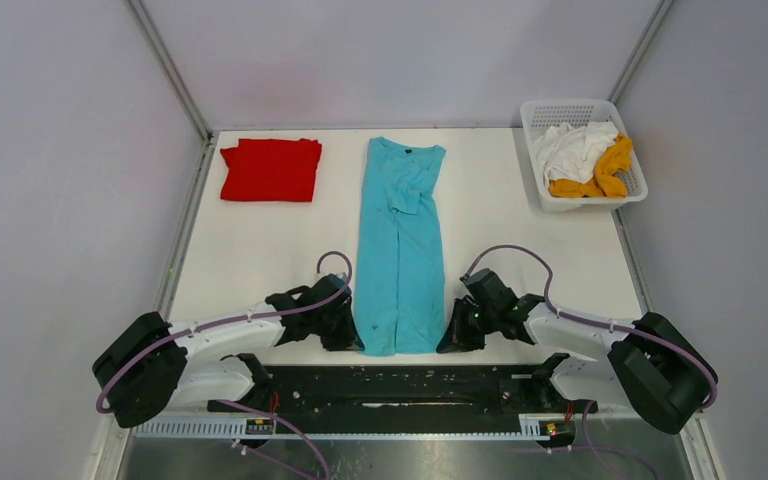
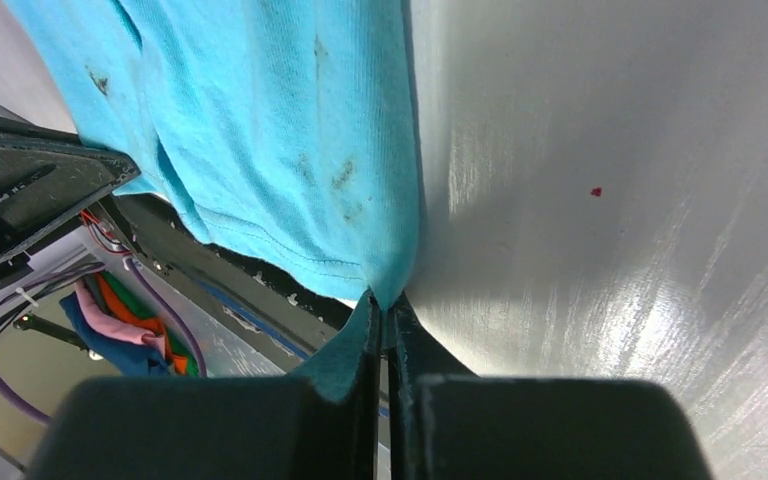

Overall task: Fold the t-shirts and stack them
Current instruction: Grab the bottom of the folded rectangular tshirt with both arms

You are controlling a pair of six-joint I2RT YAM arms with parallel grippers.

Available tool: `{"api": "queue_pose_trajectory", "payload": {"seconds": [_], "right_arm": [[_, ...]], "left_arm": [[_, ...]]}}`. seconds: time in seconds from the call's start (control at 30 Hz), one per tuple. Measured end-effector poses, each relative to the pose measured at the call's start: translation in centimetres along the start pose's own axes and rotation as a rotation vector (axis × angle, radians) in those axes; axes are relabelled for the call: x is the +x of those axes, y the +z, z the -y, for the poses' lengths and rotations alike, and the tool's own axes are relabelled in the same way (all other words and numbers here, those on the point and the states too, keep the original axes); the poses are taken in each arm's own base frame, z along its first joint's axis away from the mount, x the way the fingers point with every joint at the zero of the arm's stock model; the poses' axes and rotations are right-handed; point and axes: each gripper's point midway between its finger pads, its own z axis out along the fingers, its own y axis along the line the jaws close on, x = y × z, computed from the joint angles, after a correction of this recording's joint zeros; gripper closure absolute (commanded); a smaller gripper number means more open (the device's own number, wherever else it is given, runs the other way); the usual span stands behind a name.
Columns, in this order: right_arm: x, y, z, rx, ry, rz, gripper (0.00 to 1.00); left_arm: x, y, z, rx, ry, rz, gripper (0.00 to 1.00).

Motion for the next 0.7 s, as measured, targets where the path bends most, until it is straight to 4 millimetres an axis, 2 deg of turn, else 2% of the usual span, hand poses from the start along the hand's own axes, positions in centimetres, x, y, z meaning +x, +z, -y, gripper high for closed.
{"api": "queue_pose_trajectory", "payload": {"seconds": [0.2,0.33,0.43,0.57,0.7], "right_arm": [[1.0,-0.4,0.1,-0.017,-0.044,-0.021,1.0],[3.5,-1.9,0.4,-0.063,-0.092,-0.055,1.0],[4.7,-3.2,-0.6,-0.131,-0.133,-0.07,1.0],[4.7,-3.9,-1.8,-0.194,-0.153,-0.051,1.0],[4.0,-4.0,-2.5,-0.168,-0.144,-0.05,1.0]], "left_arm": [[0.8,-0.2,-0.1,0.011,0.015,-0.015,1.0],[3.4,-0.9,-0.4,0.034,0.055,-0.082,1.0],[4.7,-1.5,-0.7,0.04,0.067,-0.124,1.0],[4.6,-2.6,0.2,0.071,0.09,-0.124,1.0],[3.2,-3.6,2.4,0.109,0.123,-0.103,1.0]]}}
